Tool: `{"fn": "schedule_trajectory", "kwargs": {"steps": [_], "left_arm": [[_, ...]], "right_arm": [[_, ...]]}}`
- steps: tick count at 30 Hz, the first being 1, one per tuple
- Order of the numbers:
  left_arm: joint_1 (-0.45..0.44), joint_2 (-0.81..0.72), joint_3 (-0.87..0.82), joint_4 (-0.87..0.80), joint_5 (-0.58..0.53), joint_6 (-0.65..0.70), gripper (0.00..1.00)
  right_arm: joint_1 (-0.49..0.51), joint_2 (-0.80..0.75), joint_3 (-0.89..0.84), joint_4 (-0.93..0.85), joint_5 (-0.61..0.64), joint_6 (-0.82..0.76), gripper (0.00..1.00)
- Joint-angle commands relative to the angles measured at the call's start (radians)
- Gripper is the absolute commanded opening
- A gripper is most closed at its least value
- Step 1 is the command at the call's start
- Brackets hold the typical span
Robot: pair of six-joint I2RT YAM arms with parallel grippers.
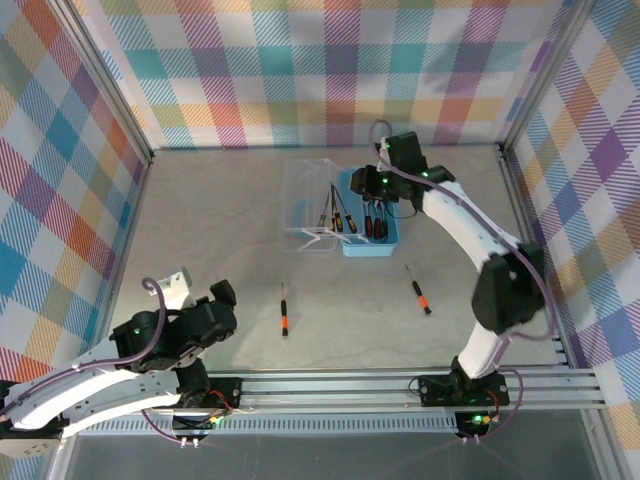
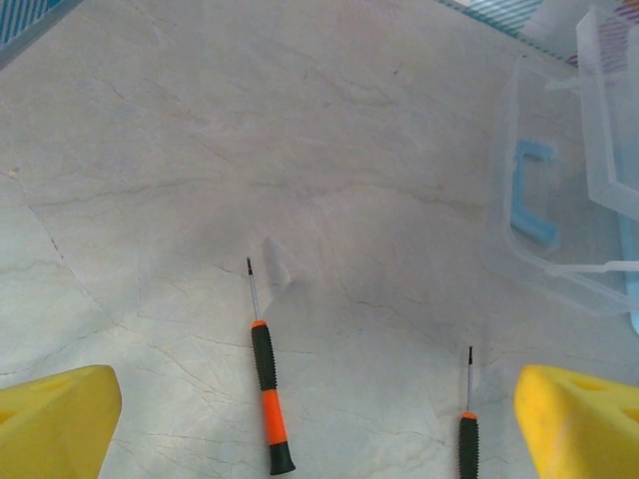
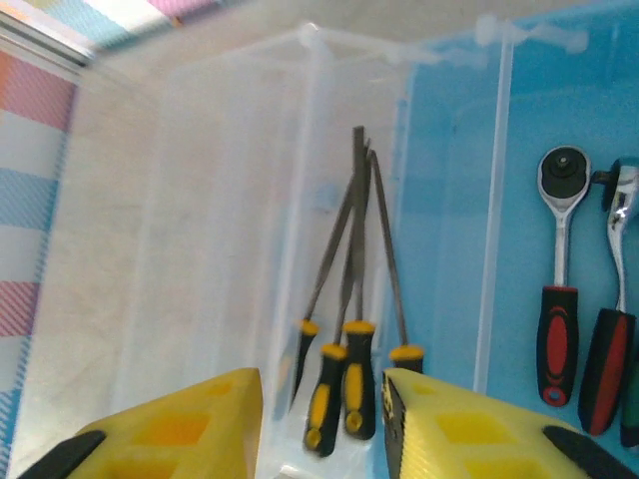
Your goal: Pack the tool kit
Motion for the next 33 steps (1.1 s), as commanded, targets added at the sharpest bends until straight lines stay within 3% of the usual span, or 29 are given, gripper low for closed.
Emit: {"fn": "schedule_trajectory", "kwargs": {"steps": [1, 6, 12, 19, 28, 30, 33], "left_arm": [[0.006, 0.049, -0.007, 0.047, -0.020, 0.018, 0.99], [0.008, 0.158, 0.013, 0.161, -0.025, 0.104, 0.93], [0.053, 0.300, 0.060, 0.286, 0.019, 0.176, 0.88], [0.322, 0.402, 0.088, 0.441, 0.375, 0.340, 0.88], [0.722, 0.425, 0.094, 0.396, 0.715, 0.434, 0.92], [0.758, 0.452, 0.083, 0.393, 0.728, 0.423, 0.91], [0.766, 0.522, 0.060, 0.397, 0.651, 0.388, 0.91]], "right_arm": [[0.000, -0.129, -0.165, 0.113, 0.006, 0.033, 0.40], [0.014, -0.309, -0.469, 0.216, 0.066, 0.077, 0.43], [0.109, -0.442, -0.711, 0.254, 0.271, 0.073, 0.44], [0.110, -0.529, -0.885, 0.355, 0.391, 0.118, 0.44], [0.111, -0.579, -0.905, 0.338, 0.447, 0.138, 0.47], [0.111, -0.575, -0.905, 0.336, 0.459, 0.139, 0.47], [0.111, -0.572, -0.901, 0.323, 0.477, 0.148, 0.47]]}}
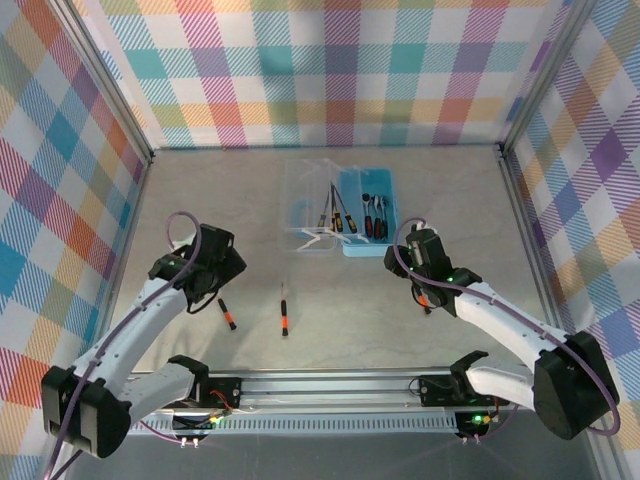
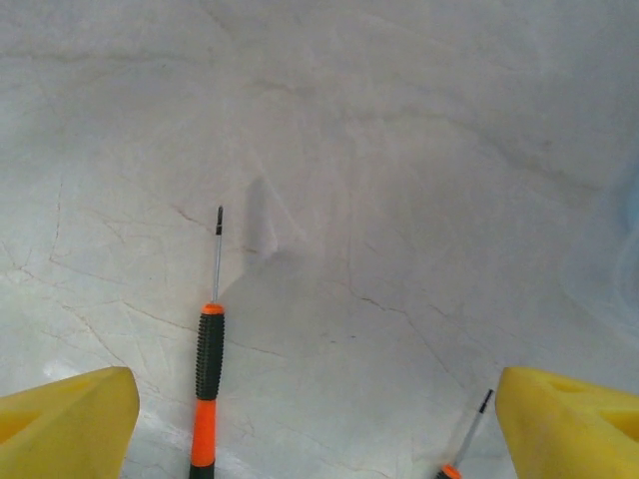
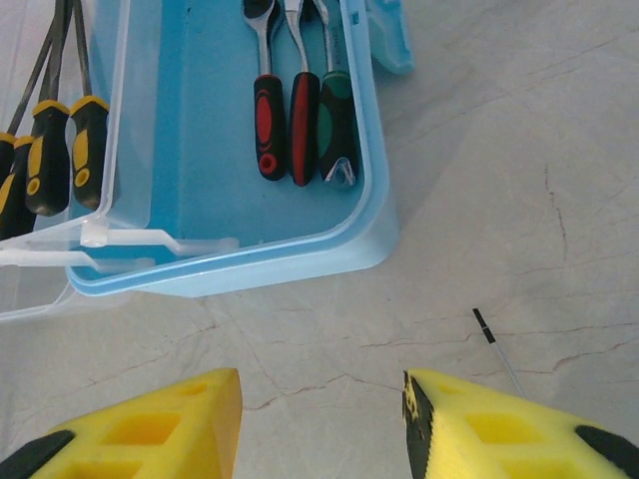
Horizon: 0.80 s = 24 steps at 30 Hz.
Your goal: Pack the tool kit
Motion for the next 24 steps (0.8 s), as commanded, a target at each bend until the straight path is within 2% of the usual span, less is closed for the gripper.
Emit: {"fn": "schedule_trajectory", "kwargs": {"steps": [1, 7, 12, 18, 24], "left_arm": [[0.014, 0.081, -0.030, -0.002, 0.016, -0.007, 0.89], [0.015, 0.246, -0.069, 0.058, 0.077, -0.025, 0.71], [0.015, 0.245, -0.150, 0.107, 0.040, -0.048, 0.59], [0.015, 0.243, -0.220, 0.152, 0.050, -0.062, 0.47], [0.017, 0.284, -0.256, 0.225, 0.052, -0.043, 0.29]], "right_arm": [[-0.001, -0.001, -0.008, 0.010, 0.045, 0.024, 0.48], [-0.001, 0.009, -0.008, 0.009, 0.059, 0.030, 0.48], [-0.001, 0.019, -0.004, 0.010, 0.050, 0.035, 0.48], [-0.002, 0.030, 0.001, 0.003, 0.048, 0.038, 0.48], [-0.001, 0.025, -0.002, 0.005, 0.048, 0.039, 0.48]]}}
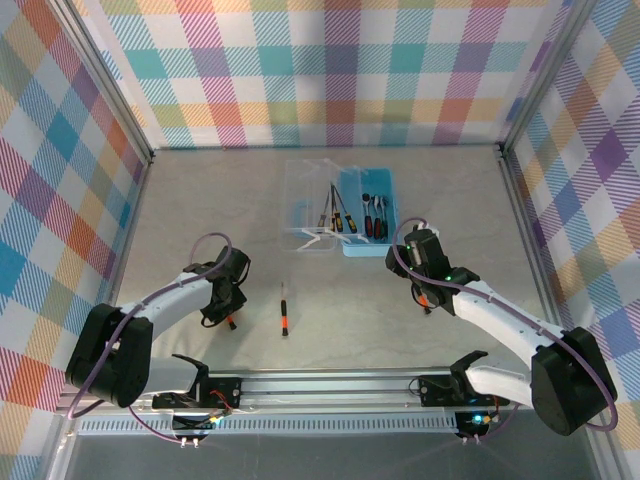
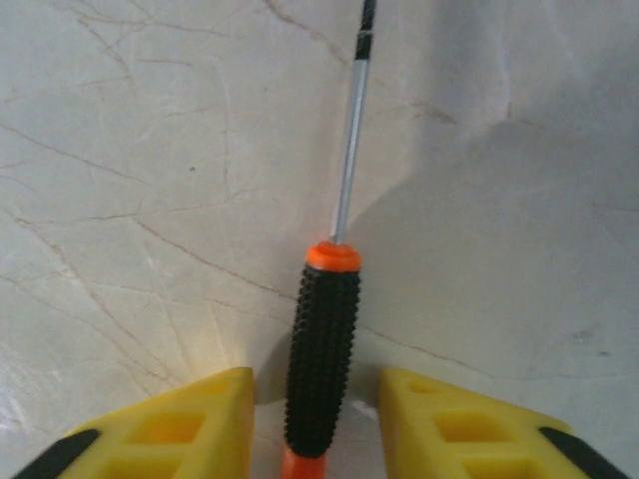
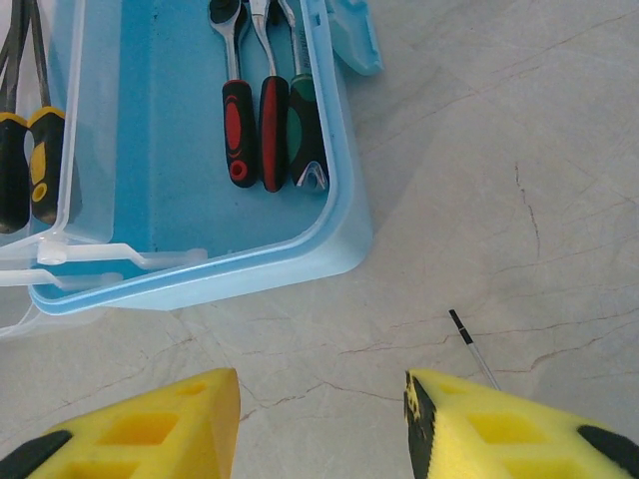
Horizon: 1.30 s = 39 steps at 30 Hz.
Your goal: Pack the tool kit
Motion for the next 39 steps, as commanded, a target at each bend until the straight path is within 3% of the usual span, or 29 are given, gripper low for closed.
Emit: {"fn": "schedule_trajectory", "kwargs": {"steps": [1, 9, 18, 30, 39], "left_arm": [[0.011, 0.034, -0.025, 0.054, -0.001, 0.002, 0.26], [0.010, 0.013, -0.040, 0.117, 0.044, 0.079, 0.11], [-0.027, -0.087, -0.010, 0.099, 0.025, 0.121, 0.09], [-0.104, -0.109, 0.169, -0.028, -0.038, 0.190, 0.08], [-0.157, 0.054, 0.482, -0.109, -0.045, 0.330, 0.07]], "right_arm": [[-0.002, 0.006, -0.002, 0.011, 0.013, 0.013, 0.48], [-0.001, 0.005, 0.000, 0.006, 0.016, 0.014, 0.48], [-0.001, 0.007, -0.004, 0.011, 0.016, 0.013, 0.48], [-0.002, 0.008, -0.002, 0.013, 0.009, 0.009, 0.48], [-0.001, 0.005, -0.005, 0.015, 0.012, 0.006, 0.48]]}}
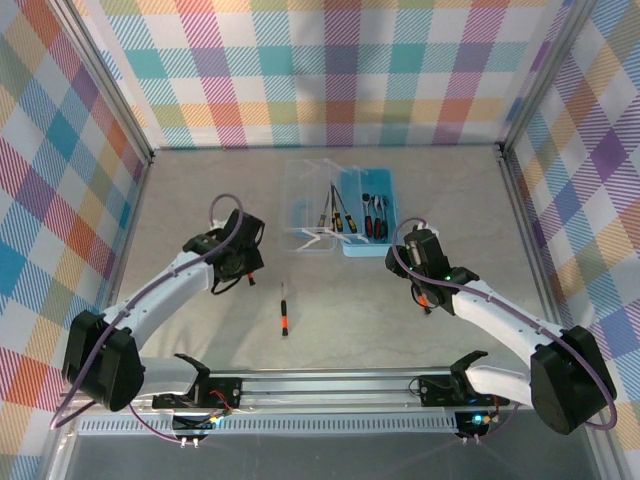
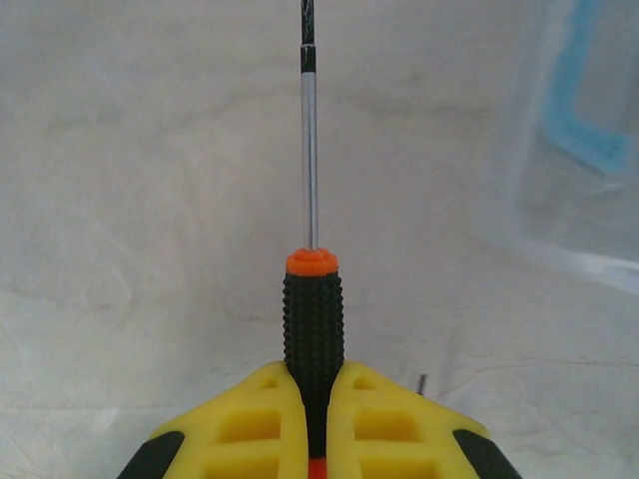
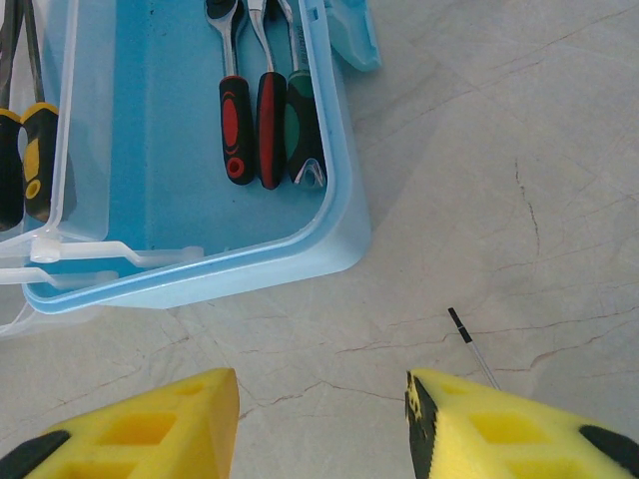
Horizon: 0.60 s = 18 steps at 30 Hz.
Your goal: Pack the tool kit
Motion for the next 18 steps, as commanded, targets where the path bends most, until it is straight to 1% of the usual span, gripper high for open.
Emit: {"fn": "schedule_trajectory", "kwargs": {"steps": [1, 5, 8, 13, 18], "left_arm": [[-0.029, 0.077, 0.140, -0.060, -0.015, 0.102, 0.07], [-0.065, 0.201, 0.328, -0.089, -0.021, 0.180, 0.08], [-0.081, 0.302, 0.465, -0.102, 0.000, 0.228, 0.08], [-0.108, 0.466, 0.684, -0.142, 0.034, 0.268, 0.07], [-0.131, 0.589, 0.862, -0.186, 0.055, 0.281, 0.06]], "right_arm": [[-0.001, -0.002, -0.005, 0.014, 0.014, 0.004, 0.48], [-0.002, -0.002, -0.005, 0.015, 0.020, 0.002, 0.49], [-0.002, -0.003, -0.005, 0.014, 0.024, 0.000, 0.49], [-0.002, -0.002, -0.006, 0.013, 0.035, -0.002, 0.49], [-0.001, 0.006, -0.004, 0.014, 0.030, -0.001, 0.49]]}}
